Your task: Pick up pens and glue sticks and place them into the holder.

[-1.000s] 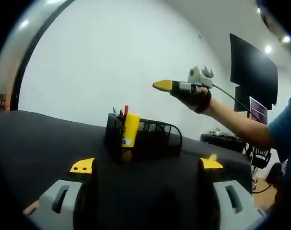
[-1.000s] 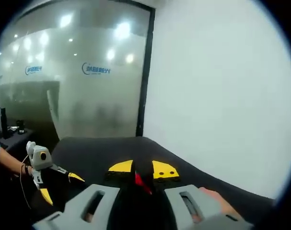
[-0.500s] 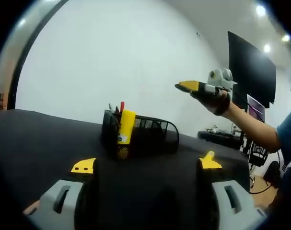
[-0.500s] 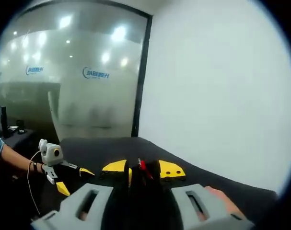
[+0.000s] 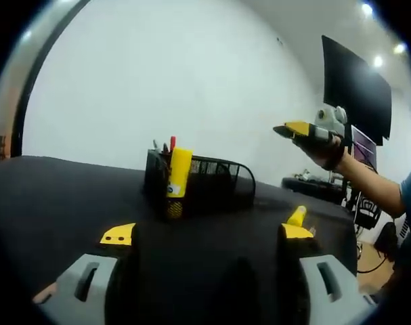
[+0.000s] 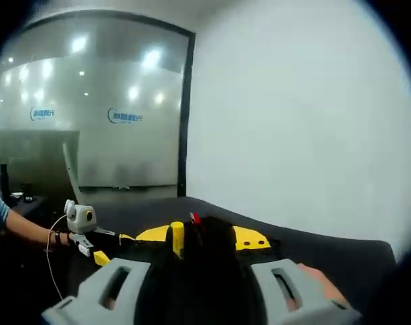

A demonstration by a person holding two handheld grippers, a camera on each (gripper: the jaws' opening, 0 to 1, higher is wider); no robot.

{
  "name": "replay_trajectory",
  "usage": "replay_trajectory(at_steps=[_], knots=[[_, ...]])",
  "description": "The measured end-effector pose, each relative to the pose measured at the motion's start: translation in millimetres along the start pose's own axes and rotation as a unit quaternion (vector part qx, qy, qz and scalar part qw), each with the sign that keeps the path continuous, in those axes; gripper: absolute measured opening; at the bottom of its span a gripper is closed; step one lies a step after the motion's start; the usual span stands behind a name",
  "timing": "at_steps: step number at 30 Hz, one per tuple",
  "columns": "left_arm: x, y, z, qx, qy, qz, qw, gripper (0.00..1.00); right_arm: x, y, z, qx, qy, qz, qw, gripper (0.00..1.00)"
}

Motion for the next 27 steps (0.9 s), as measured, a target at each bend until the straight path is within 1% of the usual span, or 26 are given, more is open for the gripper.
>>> replay_trajectory(at_steps=[3, 5, 7, 11, 13, 14, 16, 17, 18, 19, 21, 23, 25, 27], knots=[[0.2, 0.5, -0.1, -0.005, -0.001, 0.000, 1.0000, 0.81, 9.5, 10.4, -0.3, 0.015, 0.000, 0.005, 0.9999, 0.33], [1.7, -0.1, -1.6, -0.007, -0.010, 0.005, 0.9999, 0.81, 15.6, 17.1, 0.5, 0.030, 0.029, 0.018, 0.9989, 0.35], [2.2, -0.2, -2.4, -0.006, -0.012, 0.008, 0.9999, 0.81, 21.5, 22.3, 5.2, 0.025, 0.032, 0.025, 0.9988, 0.35], [2.5, 0.3, -3.0, -0.007, -0.010, 0.009, 0.9999, 0.81, 28.7, 30.8, 11.4, 0.005, 0.036, 0.037, 0.9987, 0.35], [2.2, 0.3, -2.7, -0.007, -0.009, 0.008, 0.9999, 0.81, 30.6, 34.1, 16.3, -0.016, 0.046, 0.050, 0.9975, 0.32], [2.2, 0.5, -2.7, -0.008, -0.009, 0.008, 0.9999, 0.81, 30.9, 35.7, 20.2, -0.030, 0.045, 0.057, 0.9969, 0.30], [2.2, 0.8, -2.9, -0.009, -0.008, 0.008, 0.9999, 0.81, 31.0, 38.0, 30.5, -0.072, 0.049, 0.070, 0.9938, 0.27], [2.2, 1.0, -3.2, -0.009, -0.008, 0.007, 0.9999, 0.81, 31.3, 38.6, 36.6, -0.096, 0.052, 0.079, 0.9909, 0.27], [2.5, 1.2, -3.6, -0.010, -0.008, 0.007, 0.9999, 0.81, 32.5, 38.7, 44.2, -0.122, 0.054, 0.096, 0.9863, 0.27], [2.7, 1.3, -3.9, -0.011, -0.009, 0.008, 0.9999, 0.81, 33.8, 37.6, 50.1, -0.139, 0.059, 0.111, 0.9823, 0.27], [2.3, 0.4, -0.9, -0.012, -0.009, 0.009, 0.9998, 0.81, 37.9, 32.4, 63.0, -0.162, 0.087, 0.154, 0.9707, 0.25], [2.6, 0.3, -1.0, -0.013, -0.009, 0.009, 0.9998, 0.81, 41.8, 25.3, 70.3, -0.163, 0.114, 0.185, 0.9624, 0.24], [3.2, 0.4, -1.2, -0.013, -0.009, 0.012, 0.9998, 0.79, 47.7, 20.4, 77.3, -0.176, 0.130, 0.225, 0.9495, 0.24], [3.6, 0.2, -1.7, -0.012, -0.009, 0.014, 0.9998, 0.79, 51.8, 15.2, 82.5, -0.185, 0.146, 0.245, 0.9403, 0.24]])
Point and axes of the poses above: the point that each gripper's makers call its tool centre point, and the gripper's own axes: y roughly backward along the fingers, z roughly to its left, x roughly out of its underside, the point moved 9 cm from there along y, roughly backward along the fingers, and after that the axes turned 3 degrees about -x, right-handed, at the moved point
